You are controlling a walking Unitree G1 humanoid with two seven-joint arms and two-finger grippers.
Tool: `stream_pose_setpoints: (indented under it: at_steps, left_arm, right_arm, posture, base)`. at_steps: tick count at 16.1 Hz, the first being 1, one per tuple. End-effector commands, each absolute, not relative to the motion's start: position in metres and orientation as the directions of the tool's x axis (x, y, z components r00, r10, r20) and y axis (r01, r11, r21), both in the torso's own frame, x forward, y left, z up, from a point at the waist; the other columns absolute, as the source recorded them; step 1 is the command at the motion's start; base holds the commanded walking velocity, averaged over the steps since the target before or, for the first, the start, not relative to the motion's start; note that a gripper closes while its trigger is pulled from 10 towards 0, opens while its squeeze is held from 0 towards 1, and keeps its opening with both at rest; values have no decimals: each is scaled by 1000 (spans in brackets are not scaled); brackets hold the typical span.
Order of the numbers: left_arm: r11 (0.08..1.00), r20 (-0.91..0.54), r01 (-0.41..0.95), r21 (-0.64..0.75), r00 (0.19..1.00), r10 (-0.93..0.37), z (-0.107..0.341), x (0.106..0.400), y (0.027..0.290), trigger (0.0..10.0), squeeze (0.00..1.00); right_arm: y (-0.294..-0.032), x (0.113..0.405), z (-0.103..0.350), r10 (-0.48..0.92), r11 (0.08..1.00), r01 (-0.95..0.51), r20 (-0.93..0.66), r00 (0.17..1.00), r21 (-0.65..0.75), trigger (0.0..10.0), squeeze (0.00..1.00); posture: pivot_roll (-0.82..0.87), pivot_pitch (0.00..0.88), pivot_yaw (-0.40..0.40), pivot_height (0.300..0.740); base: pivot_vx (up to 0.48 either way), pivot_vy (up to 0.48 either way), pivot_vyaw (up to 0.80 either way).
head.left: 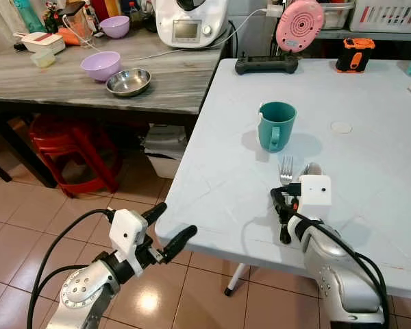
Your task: Setting the table
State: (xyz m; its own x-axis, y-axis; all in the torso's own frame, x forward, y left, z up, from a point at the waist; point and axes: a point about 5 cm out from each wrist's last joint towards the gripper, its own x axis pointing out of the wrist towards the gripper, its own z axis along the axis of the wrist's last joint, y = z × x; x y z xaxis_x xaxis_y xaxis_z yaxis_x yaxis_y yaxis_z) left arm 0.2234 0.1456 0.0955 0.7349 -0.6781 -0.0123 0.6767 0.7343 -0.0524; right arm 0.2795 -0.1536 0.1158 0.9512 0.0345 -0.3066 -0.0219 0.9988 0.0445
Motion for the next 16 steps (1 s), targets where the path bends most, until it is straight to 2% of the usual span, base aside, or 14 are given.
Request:
stream_pose_setpoints:
  at_steps: [1, 16]
  left_arm:
    - [728, -16, 684, -40, 728, -685, 95, 222, 147, 10000, 0]
    - [677, 23, 736, -5, 677, -736, 105, 223, 139, 10000, 0]
  right_arm:
    - [-151, 279, 108, 49, 998, -31, -354, 934, 57, 0, 0]
    - [-153, 270, 82, 19, 992, 43, -470, 883, 119, 0, 0]
  posture:
    - [-64, 93, 100, 740]
    - [-63, 87, 107, 740]
  base:
    - [0, 0, 0]
    - [0, 0, 0]
